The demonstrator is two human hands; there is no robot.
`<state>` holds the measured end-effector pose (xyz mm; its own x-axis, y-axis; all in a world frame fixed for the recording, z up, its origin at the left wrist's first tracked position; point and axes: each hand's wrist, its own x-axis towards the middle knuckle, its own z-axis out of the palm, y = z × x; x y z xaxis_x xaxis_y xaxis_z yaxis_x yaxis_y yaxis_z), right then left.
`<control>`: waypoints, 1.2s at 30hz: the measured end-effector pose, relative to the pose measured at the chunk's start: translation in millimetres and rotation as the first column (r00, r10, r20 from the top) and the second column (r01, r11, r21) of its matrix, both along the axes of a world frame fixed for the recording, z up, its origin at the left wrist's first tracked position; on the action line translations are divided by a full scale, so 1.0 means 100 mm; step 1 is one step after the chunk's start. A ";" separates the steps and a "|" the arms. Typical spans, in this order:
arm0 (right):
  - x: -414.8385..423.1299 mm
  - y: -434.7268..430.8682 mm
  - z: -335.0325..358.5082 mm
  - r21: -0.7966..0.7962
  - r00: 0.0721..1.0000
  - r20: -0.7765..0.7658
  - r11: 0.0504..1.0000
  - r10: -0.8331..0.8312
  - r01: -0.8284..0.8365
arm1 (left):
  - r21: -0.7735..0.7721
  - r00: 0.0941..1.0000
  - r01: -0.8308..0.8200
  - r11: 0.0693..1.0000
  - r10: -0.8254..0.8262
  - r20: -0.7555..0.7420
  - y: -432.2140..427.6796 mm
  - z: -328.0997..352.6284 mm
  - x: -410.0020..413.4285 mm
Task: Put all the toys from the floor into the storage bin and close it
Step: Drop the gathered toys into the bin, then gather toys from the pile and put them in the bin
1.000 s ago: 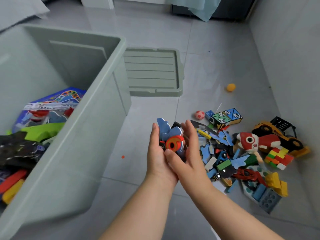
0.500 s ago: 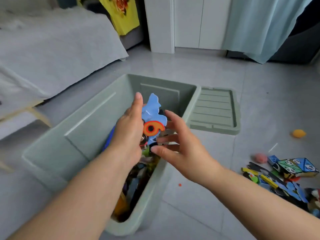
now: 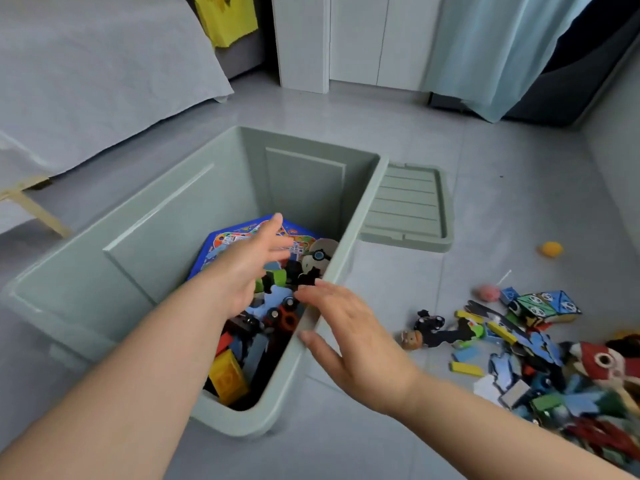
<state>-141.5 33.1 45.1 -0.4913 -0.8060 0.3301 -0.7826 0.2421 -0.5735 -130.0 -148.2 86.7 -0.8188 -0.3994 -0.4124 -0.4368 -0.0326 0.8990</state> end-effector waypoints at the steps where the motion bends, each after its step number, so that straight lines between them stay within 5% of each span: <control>1: 0.02 0.14 -0.06 0.022 1.000 -0.013 0.999 0.026 -0.026 | -0.057 0.998 -0.043 0.997 0.040 -0.046 0.08 0.11 -0.07; 4: 0.02 0.66 -0.35 0.113 1.000 -0.022 0.994 0.016 -0.013 | -0.035 0.982 -0.040 0.999 0.033 -0.188 0.44 0.45 -0.29; 8: -0.07 1.46 -0.85 0.304 0.951 0.137 0.926 -0.276 0.225 | 0.181 0.957 0.146 0.973 -0.092 -0.275 1.08 0.55 -0.48; 12: -0.23 2.20 -1.32 0.513 0.785 0.224 0.755 -0.578 0.409 | 0.349 0.972 0.224 0.910 -0.183 -0.145 1.77 0.11 -0.72; 16: -0.44 2.58 -1.64 0.589 0.671 0.205 0.637 -0.713 0.497 | 0.555 0.991 -0.009 0.832 -0.065 0.114 2.37 -0.69 -0.78; 20: -0.75 2.45 -1.78 0.573 0.741 0.166 0.675 -0.651 0.465 | 0.662 0.890 -0.437 0.609 0.188 0.415 2.75 -1.46 -0.49; 23: -0.98 2.23 -1.91 0.574 0.817 0.059 0.689 -0.574 0.443 | 0.695 0.834 -0.550 0.464 0.264 0.484 2.95 -1.78 -0.27; 27: -1.07 2.14 -2.07 0.571 0.813 -0.059 0.649 -0.579 0.503 | 0.668 0.824 -0.566 0.484 0.309 0.475 2.97 -1.94 -0.25; 30: -0.89 2.16 -1.95 0.413 0.737 0.195 0.735 -0.647 0.537 | 0.663 0.839 -0.544 0.514 0.338 0.426 2.86 -1.97 -0.33; 32: -0.69 2.13 -1.79 0.287 0.770 0.352 0.844 -0.532 0.453 | 0.709 0.849 -0.524 0.473 0.350 0.395 2.82 -1.99 -0.36; 36: -0.77 2.13 -1.75 0.249 0.802 0.293 0.852 -0.520 0.461 | 0.744 0.823 -0.553 0.376 0.389 0.415 2.82 -2.03 -0.38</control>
